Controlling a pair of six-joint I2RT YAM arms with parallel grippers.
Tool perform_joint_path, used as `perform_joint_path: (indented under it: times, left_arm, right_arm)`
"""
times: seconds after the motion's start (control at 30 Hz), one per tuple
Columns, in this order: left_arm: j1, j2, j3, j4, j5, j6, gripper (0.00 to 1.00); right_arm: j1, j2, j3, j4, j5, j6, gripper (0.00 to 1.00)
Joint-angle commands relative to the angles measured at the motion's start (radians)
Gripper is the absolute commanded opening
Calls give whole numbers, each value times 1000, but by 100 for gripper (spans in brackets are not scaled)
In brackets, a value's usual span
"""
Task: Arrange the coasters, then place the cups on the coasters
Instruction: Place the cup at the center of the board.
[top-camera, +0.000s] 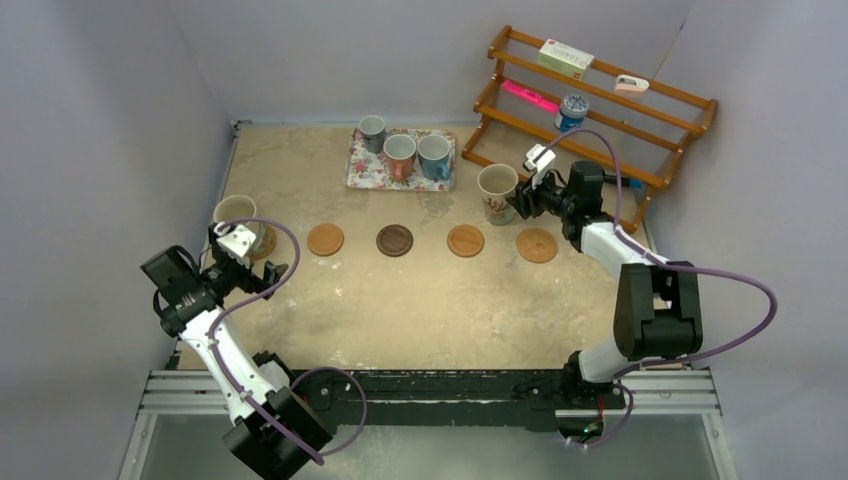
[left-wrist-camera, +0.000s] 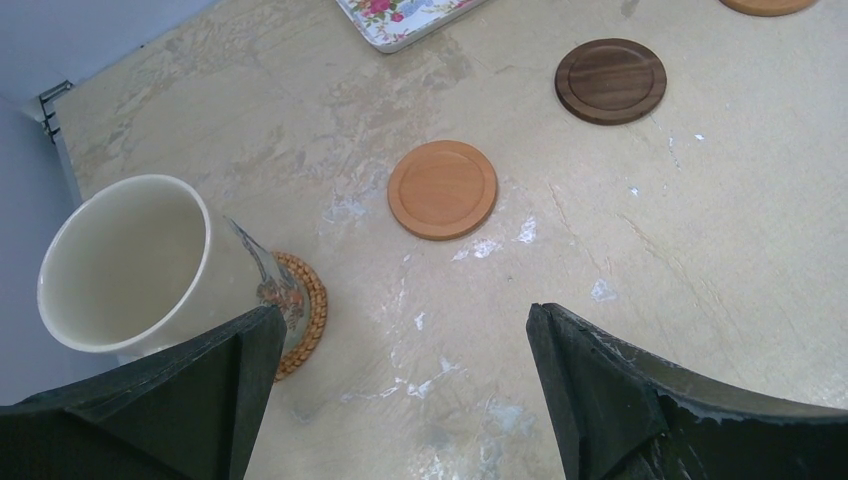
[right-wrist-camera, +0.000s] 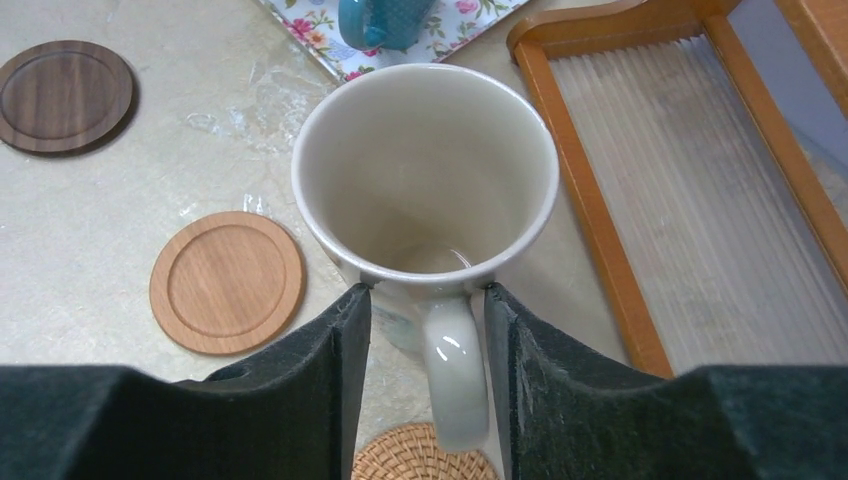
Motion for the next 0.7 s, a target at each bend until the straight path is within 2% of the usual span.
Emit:
perform_joint_path:
  times: [0.0, 0.13, 0.67]
  left_arm:
    - [9, 1, -2, -10, 54, 40, 100]
    - [9, 0, -2, -16, 55, 50, 100]
    - [9, 10, -1, -24, 62, 64, 100]
  right_arm:
    - [-1, 6, 123, -191, -42, -54, 49]
    - [-1, 29, 195, -323, -38, -109, 52]
    - [-18, 70, 246, -506, -30, -259, 59]
